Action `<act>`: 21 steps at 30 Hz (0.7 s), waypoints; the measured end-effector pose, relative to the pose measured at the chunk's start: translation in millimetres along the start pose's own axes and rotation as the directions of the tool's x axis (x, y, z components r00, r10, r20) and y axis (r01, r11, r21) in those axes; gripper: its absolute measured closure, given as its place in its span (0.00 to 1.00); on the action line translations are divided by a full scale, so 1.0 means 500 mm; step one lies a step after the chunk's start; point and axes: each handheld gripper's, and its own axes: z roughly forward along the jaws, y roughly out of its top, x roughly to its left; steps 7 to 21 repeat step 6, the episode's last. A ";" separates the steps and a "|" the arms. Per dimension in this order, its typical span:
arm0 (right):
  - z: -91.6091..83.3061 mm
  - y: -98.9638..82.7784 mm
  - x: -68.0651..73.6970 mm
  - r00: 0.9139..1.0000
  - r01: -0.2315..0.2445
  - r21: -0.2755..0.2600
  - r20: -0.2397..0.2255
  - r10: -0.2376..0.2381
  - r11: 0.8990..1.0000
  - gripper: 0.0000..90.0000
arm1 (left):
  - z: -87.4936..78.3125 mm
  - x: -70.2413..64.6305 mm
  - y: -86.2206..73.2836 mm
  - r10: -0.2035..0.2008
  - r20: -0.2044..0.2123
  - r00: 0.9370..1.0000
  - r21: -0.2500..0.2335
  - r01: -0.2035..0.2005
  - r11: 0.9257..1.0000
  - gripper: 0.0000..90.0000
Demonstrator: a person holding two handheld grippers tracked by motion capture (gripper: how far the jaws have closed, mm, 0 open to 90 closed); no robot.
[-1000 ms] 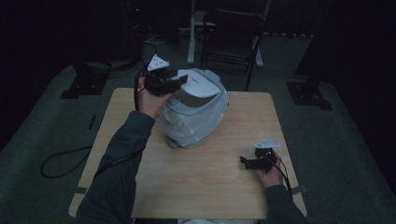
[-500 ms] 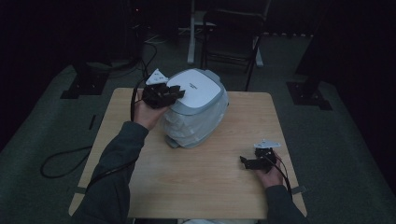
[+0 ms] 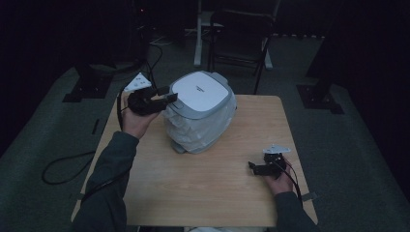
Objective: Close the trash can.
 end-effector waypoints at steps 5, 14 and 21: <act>0.000 0.000 0.000 1.000 0.000 0.000 0.000 0.000 1.000 0.12 | -0.031 0.019 -0.043 -0.025 -0.040 0.999 0.012 0.026 1.000 0.56; 0.000 0.000 0.000 1.000 0.000 0.000 0.000 0.000 1.000 0.12 | -0.031 0.019 -0.043 -0.025 -0.040 0.999 0.012 0.026 1.000 0.56; 0.000 0.000 0.000 1.000 0.000 0.000 0.000 0.000 1.000 0.12 | -0.031 0.019 -0.043 -0.025 -0.040 0.999 0.012 0.026 1.000 0.56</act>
